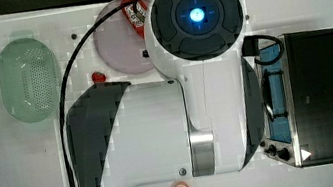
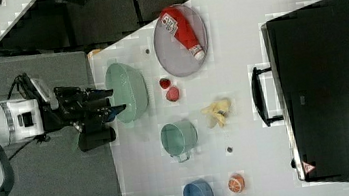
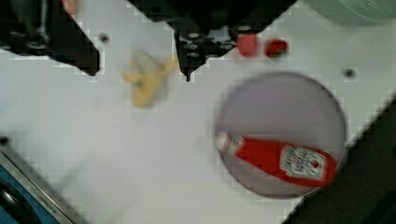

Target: Pick banana from table and place on oven.

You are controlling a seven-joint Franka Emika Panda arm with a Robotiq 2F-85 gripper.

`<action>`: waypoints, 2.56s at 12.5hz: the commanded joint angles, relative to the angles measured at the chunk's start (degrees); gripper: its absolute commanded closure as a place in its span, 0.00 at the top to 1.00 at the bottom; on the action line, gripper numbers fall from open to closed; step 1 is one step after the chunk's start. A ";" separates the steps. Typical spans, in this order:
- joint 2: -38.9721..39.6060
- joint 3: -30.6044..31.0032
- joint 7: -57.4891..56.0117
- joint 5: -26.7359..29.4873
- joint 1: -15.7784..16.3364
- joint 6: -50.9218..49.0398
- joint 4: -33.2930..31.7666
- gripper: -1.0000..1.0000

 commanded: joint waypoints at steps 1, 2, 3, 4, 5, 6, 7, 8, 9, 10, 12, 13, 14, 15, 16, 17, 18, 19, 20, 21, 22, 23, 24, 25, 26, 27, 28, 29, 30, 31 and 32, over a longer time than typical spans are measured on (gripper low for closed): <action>-24.54 3.43 -4.31 1.77 -4.47 -8.22 -16.53 0.79; -24.54 3.43 -4.31 1.77 -4.47 -8.22 -16.59 0.90; -24.50 3.45 -4.31 1.77 -4.46 -8.21 -16.62 1.00; -24.39 3.45 -4.31 1.77 -4.46 -8.20 -16.73 1.00; -24.02 3.47 -4.31 1.77 -4.45 -7.85 -16.96 1.00; -23.30 3.53 -4.31 1.77 -4.43 -7.27 -17.42 1.00; -22.18 3.63 -4.31 1.77 -4.38 -6.25 -18.00 1.00; -20.65 3.71 -4.31 1.77 -4.35 -4.29 -18.83 1.00; -18.86 3.77 -4.31 1.77 -4.31 -1.74 -19.78 1.00; -16.87 3.88 -4.31 1.77 -4.27 1.46 -20.95 1.00; -12.30 4.33 -4.31 1.76 -4.26 8.96 -23.72 1.00; -9.78 4.41 -4.31 1.76 -4.25 13.08 -25.23 1.00; -7.27 4.39 -4.31 1.76 -4.26 17.42 -26.75 1.00; -4.74 4.38 -4.31 1.76 -4.27 21.66 -28.32 1.00; -2.24 4.39 -4.31 1.76 -4.26 25.99 -29.96 1.00; 0.08 4.40 -4.31 1.76 -4.25 30.35 -31.66 1.00; 2.28 4.42 -4.31 1.76 -4.21 34.41 -33.30 1.00; 4.24 4.46 -4.31 1.76 -4.13 38.08 -34.73 1.00; 6.14 4.49 -4.31 1.76 -4.00 41.00 -35.80 1.00; 8.00 4.58 -4.26 1.76 -3.83 43.39 -36.60 1.00; 9.92 4.66 -4.22 1.76 -3.64 45.20 -36.99 1.00; 11.83 4.75 -4.22 1.76 -3.44 46.26 -37.04 1.00; 13.65 4.99 -4.22 1.76 -3.33 47.10 -36.99 1.00; 15.32 5.20 -4.19 1.76 -3.19 48.28 -36.96 1.00; 16.88 5.36 -4.18 1.76 -3.04 50.17 -36.92 1.00; 18.39 5.55 -4.18 1.76 -2.90 52.04 -36.88 1.00; 19.82 5.68 -4.14 1.76 -2.80 53.28 -36.87 1.00; 20.94 5.68 -4.05 1.76 -2.79 54.66 -36.83 1.00; 21.72 5.70 -4.05 1.76 -2.76 56.35 -36.71 0.96; 22.29 5.67 -4.05 1.76 -2.78 57.31 -36.80 0.85; 22.54 5.69 -4.05 1.76 -2.77 57.83 -36.83 0.72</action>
